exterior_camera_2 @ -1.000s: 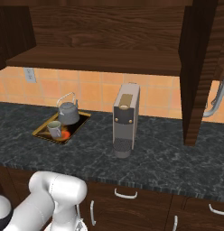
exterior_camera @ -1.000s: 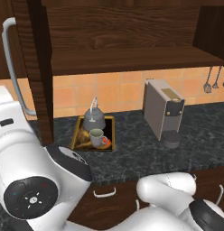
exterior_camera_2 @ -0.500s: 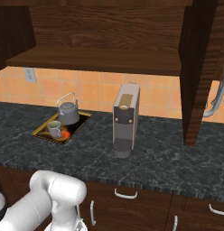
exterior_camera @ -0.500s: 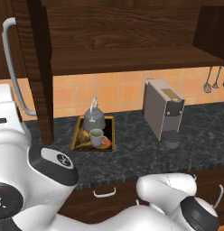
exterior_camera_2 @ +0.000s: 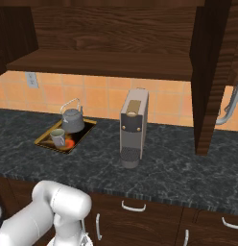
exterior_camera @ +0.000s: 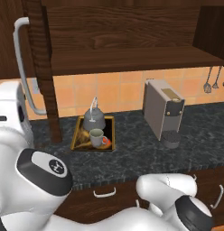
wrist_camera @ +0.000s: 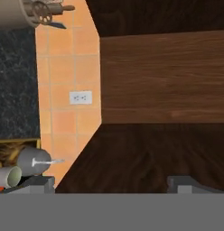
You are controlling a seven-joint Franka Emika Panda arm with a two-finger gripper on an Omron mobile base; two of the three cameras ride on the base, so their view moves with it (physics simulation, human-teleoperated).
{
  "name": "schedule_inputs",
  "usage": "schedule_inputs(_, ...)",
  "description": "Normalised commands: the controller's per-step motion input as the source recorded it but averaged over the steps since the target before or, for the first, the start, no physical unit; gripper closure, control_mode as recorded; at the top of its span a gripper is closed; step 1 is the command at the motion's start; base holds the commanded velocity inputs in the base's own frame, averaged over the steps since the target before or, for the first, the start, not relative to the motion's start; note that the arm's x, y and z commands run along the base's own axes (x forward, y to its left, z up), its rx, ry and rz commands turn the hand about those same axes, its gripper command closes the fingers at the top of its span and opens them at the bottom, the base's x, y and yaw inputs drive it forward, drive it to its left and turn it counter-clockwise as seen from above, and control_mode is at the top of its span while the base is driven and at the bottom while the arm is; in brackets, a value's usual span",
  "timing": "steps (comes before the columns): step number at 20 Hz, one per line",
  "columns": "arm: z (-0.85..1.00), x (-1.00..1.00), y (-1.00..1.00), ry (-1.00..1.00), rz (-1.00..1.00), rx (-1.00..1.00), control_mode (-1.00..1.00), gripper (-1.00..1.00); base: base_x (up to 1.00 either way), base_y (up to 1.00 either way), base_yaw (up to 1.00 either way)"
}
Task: Pick the kettle from the counter and place it on the tray. Then pick the mug from the cabinet and place it on the tray. Then close the cabinet doors.
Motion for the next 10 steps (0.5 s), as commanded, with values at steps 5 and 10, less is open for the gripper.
schedule_inputs(5,0.04,0.1,-0.49,0.0,-0.09,0.0,-1.0,-1.0,0.0,0.0,0.0)
schedule_inputs(10,0.0,0.26,-0.76,0.0,-0.05,0.0,-1.0,-1.0,0.0,0.0,0.0)
